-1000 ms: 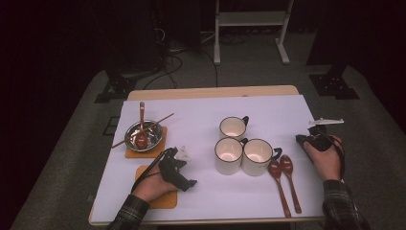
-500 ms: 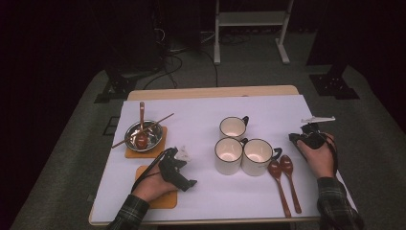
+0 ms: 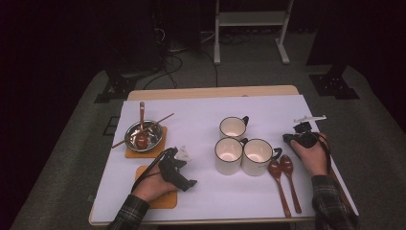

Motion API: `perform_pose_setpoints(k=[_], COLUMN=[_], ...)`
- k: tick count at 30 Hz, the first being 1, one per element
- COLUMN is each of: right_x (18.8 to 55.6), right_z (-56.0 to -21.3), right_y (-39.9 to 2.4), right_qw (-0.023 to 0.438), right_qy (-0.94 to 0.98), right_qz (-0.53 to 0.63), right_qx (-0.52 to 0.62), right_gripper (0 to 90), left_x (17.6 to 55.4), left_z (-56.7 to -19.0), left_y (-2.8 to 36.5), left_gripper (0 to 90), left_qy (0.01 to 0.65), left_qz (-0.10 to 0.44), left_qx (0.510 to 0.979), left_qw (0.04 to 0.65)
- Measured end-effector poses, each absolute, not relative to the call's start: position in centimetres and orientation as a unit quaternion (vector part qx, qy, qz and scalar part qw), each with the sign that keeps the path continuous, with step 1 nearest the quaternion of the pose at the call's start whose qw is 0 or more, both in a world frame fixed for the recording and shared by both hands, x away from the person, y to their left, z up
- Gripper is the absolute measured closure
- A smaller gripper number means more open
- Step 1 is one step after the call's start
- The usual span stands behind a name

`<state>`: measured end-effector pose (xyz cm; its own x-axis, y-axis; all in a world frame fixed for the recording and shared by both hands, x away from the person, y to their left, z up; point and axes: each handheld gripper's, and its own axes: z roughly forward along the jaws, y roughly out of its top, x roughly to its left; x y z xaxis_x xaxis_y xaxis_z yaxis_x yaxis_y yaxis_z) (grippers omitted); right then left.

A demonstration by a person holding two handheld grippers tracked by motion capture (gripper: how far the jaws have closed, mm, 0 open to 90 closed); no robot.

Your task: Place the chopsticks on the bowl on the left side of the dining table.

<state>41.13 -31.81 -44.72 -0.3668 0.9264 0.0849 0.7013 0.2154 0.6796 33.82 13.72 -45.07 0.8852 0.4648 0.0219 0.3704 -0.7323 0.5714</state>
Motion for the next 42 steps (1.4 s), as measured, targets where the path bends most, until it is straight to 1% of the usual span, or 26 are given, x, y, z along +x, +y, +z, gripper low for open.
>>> perform_pose_setpoints(k=[8, 10, 16, 22, 42], right_x=[41.2, 41.2, 41.0, 40.7, 39.0], right_z=[-45.0, -45.0, -44.8, -44.5, -43.7], right_y=[-31.8, -31.8, -31.9, -32.1, -32.8], right_qw=[0.171, 0.171, 0.175, 0.179, 0.182], right_qy=[0.761, 0.76, 0.759, 0.757, 0.762], right_qz=[0.321, 0.324, 0.326, 0.33, 0.334], right_qx=[0.537, 0.537, 0.536, 0.535, 0.524], right_gripper=[83.8, 80.6, 74.5, 70.1, 68.5], left_x=[33.8, 33.8, 33.8, 33.8, 33.8], left_z=[-45.1, -45.1, -45.1, -45.1, -45.1], left_y=[13.7, 13.7, 13.7, 13.7, 13.7], left_gripper=[0.8, 0.9, 0.8, 0.9, 0.9], left_qy=[0.225, 0.225, 0.226, 0.226, 0.225], left_qz=[0.082, 0.082, 0.082, 0.082, 0.082], left_qx=[0.927, 0.927, 0.927, 0.927, 0.927], left_qw=[0.289, 0.289, 0.29, 0.289, 0.289])
